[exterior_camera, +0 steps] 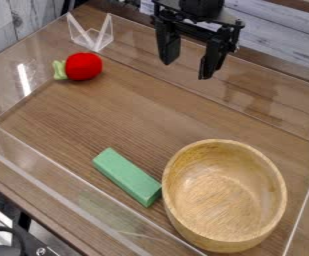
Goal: Put the green block in the brown bowl
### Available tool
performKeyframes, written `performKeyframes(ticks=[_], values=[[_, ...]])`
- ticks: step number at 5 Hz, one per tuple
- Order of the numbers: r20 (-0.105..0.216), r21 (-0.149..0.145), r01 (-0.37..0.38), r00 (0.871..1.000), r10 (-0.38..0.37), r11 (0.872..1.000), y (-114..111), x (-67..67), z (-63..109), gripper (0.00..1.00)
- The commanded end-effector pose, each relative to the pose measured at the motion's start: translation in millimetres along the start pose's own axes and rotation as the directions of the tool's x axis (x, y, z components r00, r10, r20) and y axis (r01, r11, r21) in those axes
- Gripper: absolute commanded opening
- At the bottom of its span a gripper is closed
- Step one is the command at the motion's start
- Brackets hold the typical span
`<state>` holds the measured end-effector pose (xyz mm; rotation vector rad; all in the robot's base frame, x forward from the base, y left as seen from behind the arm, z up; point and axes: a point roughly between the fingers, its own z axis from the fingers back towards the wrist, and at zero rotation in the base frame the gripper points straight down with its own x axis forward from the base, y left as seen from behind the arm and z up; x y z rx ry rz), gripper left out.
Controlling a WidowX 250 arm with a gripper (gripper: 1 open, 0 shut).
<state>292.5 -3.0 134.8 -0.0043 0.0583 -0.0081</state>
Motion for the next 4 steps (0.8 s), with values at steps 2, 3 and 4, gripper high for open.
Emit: performKeyframes(ticks=[2,3,4], values=[[-0.041,-0.017,-0.194,0.980,0.193,0.981,9,-34.9,-30.3,1.00],[-0.027,-0.043,-0.382,0.924,0.381,0.923,22,-59.3,-37.1,1.00],[-0.022,-0.080,-0.569,0.822,0.569,0.818,33,-77.3,-43.9,1.00]])
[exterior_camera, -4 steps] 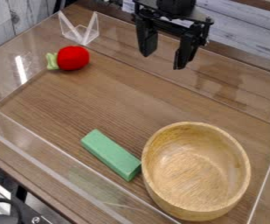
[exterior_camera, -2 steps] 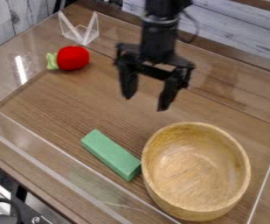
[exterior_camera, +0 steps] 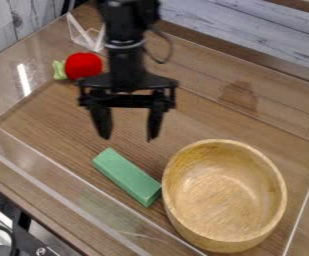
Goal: Put the green block in the brown bowl
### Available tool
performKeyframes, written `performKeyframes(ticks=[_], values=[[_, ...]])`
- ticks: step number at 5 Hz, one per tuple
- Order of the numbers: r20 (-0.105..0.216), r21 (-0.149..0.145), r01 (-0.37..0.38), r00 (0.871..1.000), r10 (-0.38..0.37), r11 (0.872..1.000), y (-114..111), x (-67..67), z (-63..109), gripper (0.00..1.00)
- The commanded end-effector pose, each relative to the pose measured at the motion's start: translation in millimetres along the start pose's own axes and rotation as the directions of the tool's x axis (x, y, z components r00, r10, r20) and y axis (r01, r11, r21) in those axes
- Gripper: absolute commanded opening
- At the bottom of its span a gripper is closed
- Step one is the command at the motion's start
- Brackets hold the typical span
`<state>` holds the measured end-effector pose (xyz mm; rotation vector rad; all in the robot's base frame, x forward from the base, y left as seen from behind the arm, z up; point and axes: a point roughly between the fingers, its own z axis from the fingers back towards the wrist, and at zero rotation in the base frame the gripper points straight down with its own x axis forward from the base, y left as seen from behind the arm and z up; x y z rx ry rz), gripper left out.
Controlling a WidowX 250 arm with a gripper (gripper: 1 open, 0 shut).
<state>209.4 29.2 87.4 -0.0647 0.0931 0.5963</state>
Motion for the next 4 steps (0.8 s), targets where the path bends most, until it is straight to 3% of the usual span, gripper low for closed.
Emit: performKeyframes(ticks=[1,2,4], values=[[0.036,-0.061,-0.190,0.981,0.193,0.980,9,-3.8,0.5,1.00],[0.035,-0.098,-0.320,0.945,0.324,0.942,14,-3.3,-11.4,1.00],[0.030,-0.129,-0.435,0.896,0.442,0.891,18,5.5,-33.5,1.00]])
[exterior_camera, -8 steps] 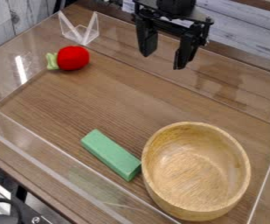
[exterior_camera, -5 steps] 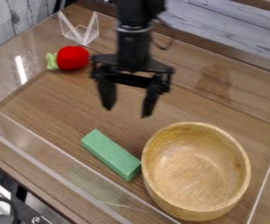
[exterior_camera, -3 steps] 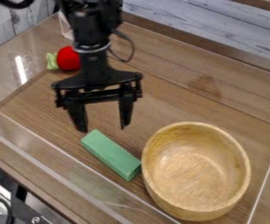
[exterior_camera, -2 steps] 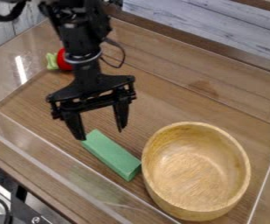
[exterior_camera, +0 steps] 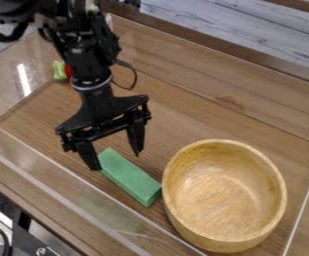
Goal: Put the green block in the brown bowl
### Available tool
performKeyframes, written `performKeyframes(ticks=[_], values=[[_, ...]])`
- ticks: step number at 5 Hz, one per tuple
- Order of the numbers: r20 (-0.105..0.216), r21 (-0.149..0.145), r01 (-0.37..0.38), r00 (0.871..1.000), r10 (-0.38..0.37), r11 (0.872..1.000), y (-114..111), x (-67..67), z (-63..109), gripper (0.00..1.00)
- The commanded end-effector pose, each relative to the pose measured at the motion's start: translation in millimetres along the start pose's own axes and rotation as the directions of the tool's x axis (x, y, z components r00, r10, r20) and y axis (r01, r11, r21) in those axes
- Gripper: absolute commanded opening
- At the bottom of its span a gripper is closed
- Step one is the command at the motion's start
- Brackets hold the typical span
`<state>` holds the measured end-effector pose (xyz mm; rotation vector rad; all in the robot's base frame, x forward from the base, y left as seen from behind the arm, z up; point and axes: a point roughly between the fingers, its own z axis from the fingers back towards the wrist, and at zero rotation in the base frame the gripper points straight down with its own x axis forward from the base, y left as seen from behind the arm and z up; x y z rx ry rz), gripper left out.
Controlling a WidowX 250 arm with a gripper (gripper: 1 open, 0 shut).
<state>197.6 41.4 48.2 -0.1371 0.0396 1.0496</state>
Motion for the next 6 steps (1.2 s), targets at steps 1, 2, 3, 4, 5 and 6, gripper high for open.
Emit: performKeyframes(ticks=[1,2,3,4,5,6], values=[[0.027,-0.027,-0.048,0.998,0.049,0.998,-2,7.7,-4.9,1.00],[0.040,-0.036,-0.084,0.996,0.086,0.996,-2,10.1,-11.8,1.00],[0.062,-0.044,-0.109,0.992,0.112,0.993,-2,11.1,-16.8,1.00],[0.094,-0.051,-0.121,0.988,0.126,0.991,-3,11.2,-19.0,1.00],[0.127,-0.053,-0.126,0.983,0.131,0.991,-4,11.0,-20.5,1.00],[0.156,-0.052,-0.124,0.979,0.131,0.991,-5,9.4,-20.9,1.00]])
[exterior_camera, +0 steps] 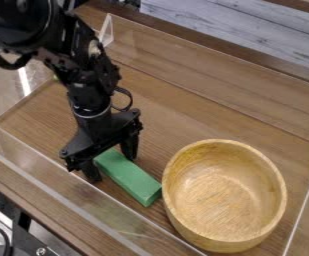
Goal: Put the green block in the brown bowl
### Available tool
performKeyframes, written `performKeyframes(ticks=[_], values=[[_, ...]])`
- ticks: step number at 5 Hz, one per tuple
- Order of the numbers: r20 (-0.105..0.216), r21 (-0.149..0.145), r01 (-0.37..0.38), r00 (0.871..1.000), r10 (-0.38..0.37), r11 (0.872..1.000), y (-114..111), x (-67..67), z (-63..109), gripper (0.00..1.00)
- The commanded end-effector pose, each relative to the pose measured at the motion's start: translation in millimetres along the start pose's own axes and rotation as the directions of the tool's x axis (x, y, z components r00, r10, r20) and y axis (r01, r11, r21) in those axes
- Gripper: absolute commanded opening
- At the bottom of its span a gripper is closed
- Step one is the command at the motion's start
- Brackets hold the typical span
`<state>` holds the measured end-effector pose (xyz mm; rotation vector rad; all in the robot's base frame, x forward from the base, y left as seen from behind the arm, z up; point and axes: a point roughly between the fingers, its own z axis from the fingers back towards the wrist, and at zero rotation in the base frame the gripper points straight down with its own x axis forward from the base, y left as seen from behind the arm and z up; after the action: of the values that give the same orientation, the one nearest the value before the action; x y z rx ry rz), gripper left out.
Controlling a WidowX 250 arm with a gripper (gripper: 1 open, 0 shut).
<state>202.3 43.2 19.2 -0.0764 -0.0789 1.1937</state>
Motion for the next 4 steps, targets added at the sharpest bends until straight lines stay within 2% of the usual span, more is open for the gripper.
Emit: performKeyframes(ticks=[1,3,4], values=[[0.055,-0.032,0.010,0.998,-0.008,0.999,-6.9,0.6,8.1,1.00],[0.127,-0.022,0.025,0.992,-0.022,0.999,-8.6,-2.3,11.9,1.00],[0.152,-0.011,0.027,0.988,-0.025,1.000,-9.5,-2.1,12.5,1.00]])
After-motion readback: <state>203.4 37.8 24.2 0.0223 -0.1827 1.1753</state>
